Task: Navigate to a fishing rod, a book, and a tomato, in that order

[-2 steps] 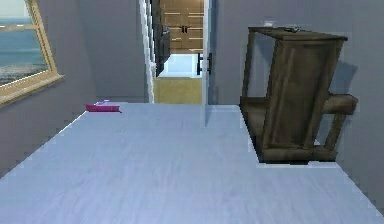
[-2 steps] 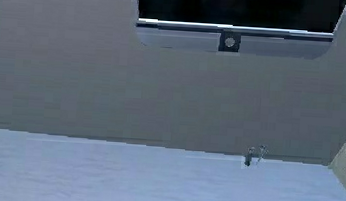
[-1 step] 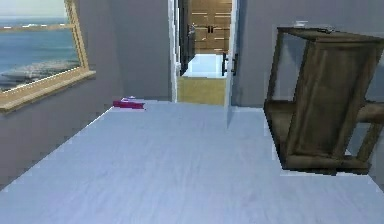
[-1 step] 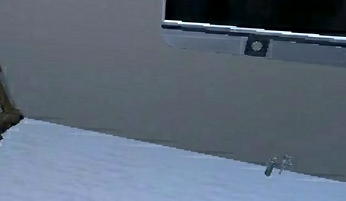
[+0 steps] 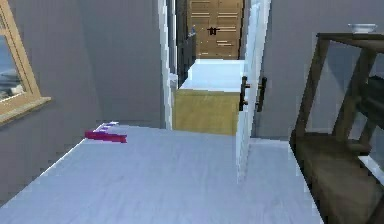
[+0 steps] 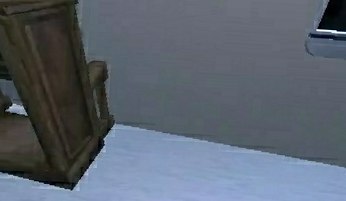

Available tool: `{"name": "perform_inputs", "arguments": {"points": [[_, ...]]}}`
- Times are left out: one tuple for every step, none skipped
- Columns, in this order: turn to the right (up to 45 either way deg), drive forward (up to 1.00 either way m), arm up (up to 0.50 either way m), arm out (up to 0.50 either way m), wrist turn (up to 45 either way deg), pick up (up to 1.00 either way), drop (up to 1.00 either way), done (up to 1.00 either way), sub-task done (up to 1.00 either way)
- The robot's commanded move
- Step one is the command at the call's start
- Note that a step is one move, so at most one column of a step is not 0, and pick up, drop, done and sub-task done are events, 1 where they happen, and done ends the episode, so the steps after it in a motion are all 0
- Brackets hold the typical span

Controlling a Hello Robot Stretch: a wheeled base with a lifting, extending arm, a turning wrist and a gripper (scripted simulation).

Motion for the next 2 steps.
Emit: {"name": "perform_inputs", "arguments": {"points": [[0.0, 1.00, 0.00, 0.00, 0.0, 0.00, 0.00, 0.00, 0.00], [-6.0, 0.00, 0.00, 0.00, 0.0, 0.00, 0.00, 0.00, 0.00]]}}
